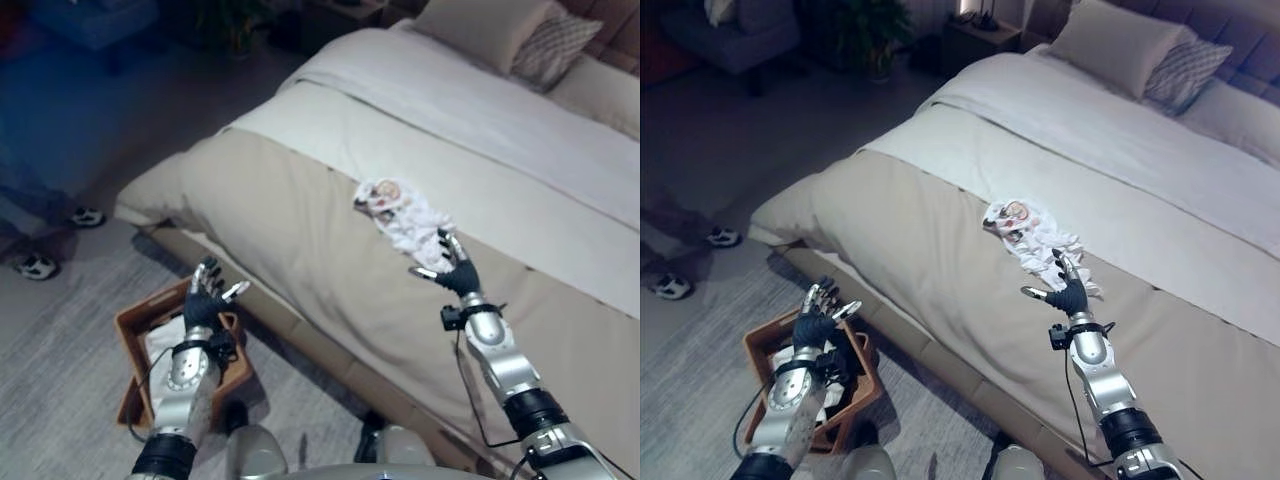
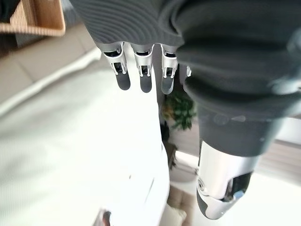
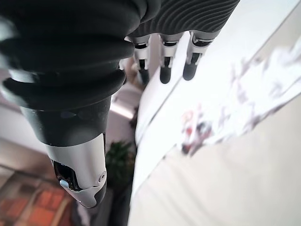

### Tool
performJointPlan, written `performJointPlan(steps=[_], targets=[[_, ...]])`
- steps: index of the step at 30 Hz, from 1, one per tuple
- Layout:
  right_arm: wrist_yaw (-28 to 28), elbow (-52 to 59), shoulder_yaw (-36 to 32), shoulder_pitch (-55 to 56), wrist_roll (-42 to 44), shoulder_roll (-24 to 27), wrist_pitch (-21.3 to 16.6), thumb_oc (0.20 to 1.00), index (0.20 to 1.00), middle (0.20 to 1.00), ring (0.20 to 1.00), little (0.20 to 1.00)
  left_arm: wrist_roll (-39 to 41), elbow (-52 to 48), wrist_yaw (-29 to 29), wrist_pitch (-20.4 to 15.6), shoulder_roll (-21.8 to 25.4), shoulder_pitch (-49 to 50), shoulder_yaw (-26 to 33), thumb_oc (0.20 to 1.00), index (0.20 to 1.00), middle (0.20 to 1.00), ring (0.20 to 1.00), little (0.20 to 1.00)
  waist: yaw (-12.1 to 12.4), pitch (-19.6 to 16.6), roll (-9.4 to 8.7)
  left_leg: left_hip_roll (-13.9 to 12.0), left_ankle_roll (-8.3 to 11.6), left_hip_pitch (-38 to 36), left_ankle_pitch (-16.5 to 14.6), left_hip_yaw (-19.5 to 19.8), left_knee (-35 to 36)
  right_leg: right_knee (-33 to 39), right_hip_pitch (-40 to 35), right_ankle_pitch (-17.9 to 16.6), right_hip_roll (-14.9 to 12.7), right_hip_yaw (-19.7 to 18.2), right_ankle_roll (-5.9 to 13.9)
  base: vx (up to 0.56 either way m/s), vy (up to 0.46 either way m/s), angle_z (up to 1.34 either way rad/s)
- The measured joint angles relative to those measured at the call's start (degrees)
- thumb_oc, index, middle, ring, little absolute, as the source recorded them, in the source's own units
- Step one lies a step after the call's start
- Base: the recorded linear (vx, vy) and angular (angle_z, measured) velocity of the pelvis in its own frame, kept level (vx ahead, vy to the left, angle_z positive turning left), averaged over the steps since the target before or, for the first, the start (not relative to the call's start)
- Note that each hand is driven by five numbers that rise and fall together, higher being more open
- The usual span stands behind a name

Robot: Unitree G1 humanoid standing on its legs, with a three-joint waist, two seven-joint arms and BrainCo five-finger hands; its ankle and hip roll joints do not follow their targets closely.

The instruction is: Pick up clothes into the bucket

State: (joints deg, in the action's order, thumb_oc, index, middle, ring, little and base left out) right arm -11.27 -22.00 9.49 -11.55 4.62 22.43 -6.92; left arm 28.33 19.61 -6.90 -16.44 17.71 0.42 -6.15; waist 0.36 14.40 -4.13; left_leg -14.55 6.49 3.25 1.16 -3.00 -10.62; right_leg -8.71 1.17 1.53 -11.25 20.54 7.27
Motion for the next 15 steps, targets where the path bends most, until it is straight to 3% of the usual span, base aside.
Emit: performJointPlan(steps=[3,6,8,10,11,13,14,15], targets=[[-0.41,-1.22,-0.12,-0.01,-0.01,1.45,0.64,1.0,1.0,1.0,1.0,1.0,0.08,0.04,1.33,0.74,-2.28,0.06,-0.17,1.0,1.0,1.0,1.0,1.0,-0.94,-0.91,1.56,1.21,1.49,0.25,-1.54,3.52,2.09,0.02,0.56,-0.67,-0.44,-0.5,0.16,0.08,0.067,0.0],[-0.58,-2.62,-0.06,-0.39,-0.02,0.42,0.82,1.0,1.0,1.0,1.0,1.0,0.81,0.18,1.97,1.31,-2.52,1.5,-0.1,1.0,1.0,1.0,1.0,1.0,0.42,-1.36,0.96,6.76,1.42,0.87,-3.71,7.04,1.96,3.59,2.86,-4.12,-2.47,-4.07,-0.04,0.15,0.17,-0.37],[-0.57,-5.29,-0.04,-1.09,-0.02,-2.24,1.09,1.0,1.0,1.0,1.0,1.0,1.27,0.45,2.86,1.7,-0.93,2.94,-0.15,1.0,1.0,1.0,1.0,1.0,0.56,-2.03,0.09,8.6,0.36,-0.01,-3.55,4.95,2.15,6.49,1.89,-6.12,-3.71,-5.86,-0.53,0.18,0.218,-0.41],[-0.55,-5.59,0.03,-0.95,0.02,-4.09,1.12,1.0,1.0,1.0,1.0,1.0,1.5,0.41,3.44,1.72,0.68,3.78,-0.15,1.0,1.0,1.0,1.0,1.0,0.44,-2.98,-0.97,9.98,-0.4,-0.72,-4.16,3.53,1.69,8.76,1.09,-5.96,-4.96,-5.96,-0.3,0.11,0.159,-0.27],[-0.52,-5.59,0.14,-1.22,0.02,-4.81,1.11,1.0,1.0,1.0,1.0,1.0,1.68,0.36,3.83,1.73,1.54,4.4,-0.19,1.0,1.0,1.0,1.0,1.0,0.65,-3.75,-1.19,10.14,-1.21,-0.69,-4.06,2.41,1.99,10.1,1.08,-5.2,-5.35,-6.09,0.77,0.07,0.128,-0.53],[-0.21,-6.72,0.42,-3.07,0.03,-6.27,1.22,1.0,1.0,1.0,1.0,1.0,1.63,-0.11,4.34,1.75,2.95,5.8,-0.08,1.0,1.0,1.0,1.0,1.0,1.26,-4.36,-0.47,8.09,-2.74,-1.83,-3.46,-1.37,3.98,2.68,3.51,-4.0,-5.11,-5.42,1.81,0.07,0.1,-0.54],[-0.11,-6.83,0.65,-2.81,0.03,-6.75,1.2,1.0,1.0,1.0,1.0,1.0,1.62,-0.09,4.64,2.04,3.89,6.43,-0.25,1.0,1.0,1.0,1.0,1.0,1.68,-4.95,-1.41,8.72,-2.87,-3.19,-3.28,-1.97,4.69,-1.04,3.97,-4.15,-5.16,-5.76,2.03,0.06,0.04,-0.33],[-0.06,-7.02,0.66,-2.73,0.03,-6.67,1.22,1.0,1.0,1.0,1.0,1.0,1.63,-0.02,4.71,2.05,4.44,6.48,-0.08,1.0,1.0,1.0,1.0,1.0,1.9,-5.67,-2.49,9.66,-2.48,-3.61,-3.61,-2.07,4.5,0.23,3.46,-3.81,-5.24,-6.05,1.92,0.1,0.058,-0.32]])
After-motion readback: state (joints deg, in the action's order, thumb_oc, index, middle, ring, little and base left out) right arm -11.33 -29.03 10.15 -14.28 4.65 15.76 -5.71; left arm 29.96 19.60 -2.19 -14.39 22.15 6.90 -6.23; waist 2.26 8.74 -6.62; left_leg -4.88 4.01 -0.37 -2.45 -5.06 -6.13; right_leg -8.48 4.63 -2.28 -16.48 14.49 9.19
